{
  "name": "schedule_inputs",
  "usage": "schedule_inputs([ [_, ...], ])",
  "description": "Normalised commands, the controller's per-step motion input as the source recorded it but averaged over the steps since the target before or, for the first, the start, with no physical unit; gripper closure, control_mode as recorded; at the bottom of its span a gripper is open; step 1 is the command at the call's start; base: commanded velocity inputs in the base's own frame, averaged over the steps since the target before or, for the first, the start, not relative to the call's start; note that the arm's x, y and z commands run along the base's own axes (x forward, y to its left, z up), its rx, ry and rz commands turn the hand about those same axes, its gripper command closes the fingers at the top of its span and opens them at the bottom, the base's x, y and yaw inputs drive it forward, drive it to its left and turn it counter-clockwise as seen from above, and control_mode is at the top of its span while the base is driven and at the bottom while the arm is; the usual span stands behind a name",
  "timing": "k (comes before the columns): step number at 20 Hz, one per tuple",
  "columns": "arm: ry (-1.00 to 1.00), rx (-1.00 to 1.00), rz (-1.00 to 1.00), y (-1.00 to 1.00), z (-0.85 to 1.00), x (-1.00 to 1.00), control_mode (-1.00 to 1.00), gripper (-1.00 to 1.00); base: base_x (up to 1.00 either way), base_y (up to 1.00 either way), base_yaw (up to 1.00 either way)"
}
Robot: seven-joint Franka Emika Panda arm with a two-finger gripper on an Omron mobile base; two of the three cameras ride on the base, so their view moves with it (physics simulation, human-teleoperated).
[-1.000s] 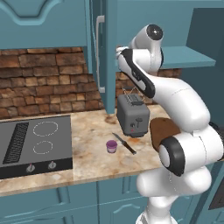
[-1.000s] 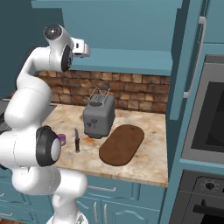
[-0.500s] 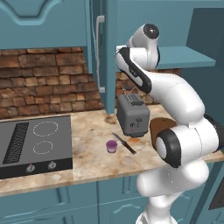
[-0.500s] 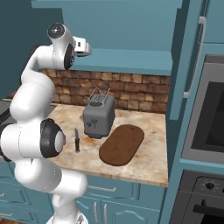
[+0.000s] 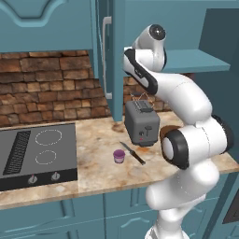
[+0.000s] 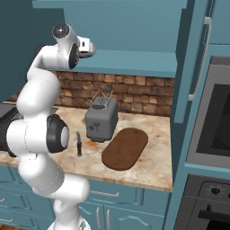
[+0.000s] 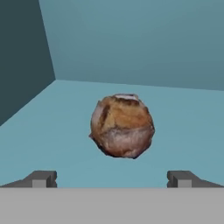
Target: Pick the bread, place it on the cutting board, pick the jam, place it on the counter, and close the cabinet.
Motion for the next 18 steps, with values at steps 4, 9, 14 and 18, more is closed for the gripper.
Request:
schedule_inputs([
  [4, 0.0, 0.0, 0.0, 0.0, 0.0, 0.28, -1.0, -1.0, 0.0, 0.0, 0.0],
  [9, 0.0, 0.0, 0.0, 0.0, 0.0, 0.27, -1.0, -1.0, 0.0, 0.0, 0.0],
  [14, 0.0, 0.0, 0.0, 0.0, -0.01, 0.25, -1.0, -1.0, 0.0, 0.0, 0.0],
  [18, 0.0, 0.0, 0.0, 0.0, -0.01, 0.23, -1.0, -1.0, 0.0, 0.0, 0.0],
])
